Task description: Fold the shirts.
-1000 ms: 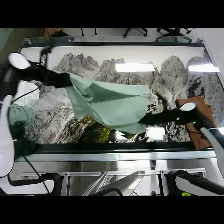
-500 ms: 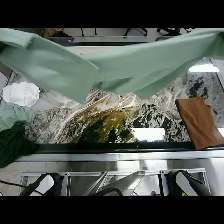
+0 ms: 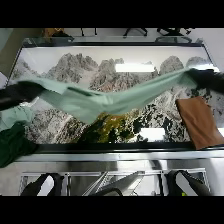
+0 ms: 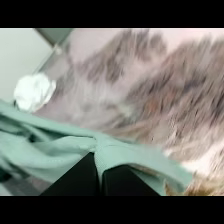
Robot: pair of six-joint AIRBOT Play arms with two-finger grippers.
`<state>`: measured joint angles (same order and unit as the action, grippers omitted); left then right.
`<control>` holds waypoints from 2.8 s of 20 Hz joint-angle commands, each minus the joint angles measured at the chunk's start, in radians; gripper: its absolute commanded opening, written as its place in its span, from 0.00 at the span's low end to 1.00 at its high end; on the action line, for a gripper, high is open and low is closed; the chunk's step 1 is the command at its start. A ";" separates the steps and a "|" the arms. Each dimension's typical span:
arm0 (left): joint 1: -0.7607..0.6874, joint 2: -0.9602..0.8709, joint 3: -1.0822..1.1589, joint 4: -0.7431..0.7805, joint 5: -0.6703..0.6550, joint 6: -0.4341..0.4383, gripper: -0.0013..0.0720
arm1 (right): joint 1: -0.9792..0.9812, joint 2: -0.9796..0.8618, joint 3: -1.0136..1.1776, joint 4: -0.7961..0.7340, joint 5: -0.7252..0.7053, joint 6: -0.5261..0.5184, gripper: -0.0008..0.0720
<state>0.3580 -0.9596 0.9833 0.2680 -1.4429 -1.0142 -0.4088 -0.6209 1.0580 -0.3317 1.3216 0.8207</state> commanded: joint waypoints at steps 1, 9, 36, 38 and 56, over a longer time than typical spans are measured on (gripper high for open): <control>-0.177 -0.120 -0.250 0.027 0.204 0.130 0.04 | 0.115 -0.069 -0.306 -0.076 -0.152 -0.066 0.04; -0.088 -0.504 -0.210 0.040 0.198 0.141 0.84 | 0.130 -0.340 -0.381 -0.129 -0.189 -0.109 0.04; -0.128 -0.396 -0.151 0.413 0.585 -0.152 0.04 | 0.132 -0.344 -0.381 -0.129 -0.189 -0.118 0.04; -0.140 -0.396 -0.106 0.414 0.530 -0.145 0.04 | 0.132 -0.343 -0.381 -0.128 -0.189 -0.118 0.04; 0.445 0.325 0.674 0.281 0.325 -0.109 0.04 | -0.250 0.045 0.660 0.071 -0.200 -0.089 0.04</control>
<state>0.6670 -0.7147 1.5684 0.5079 -1.1267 -1.1412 -0.6399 -0.6083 1.6073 -0.2203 1.2076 0.7399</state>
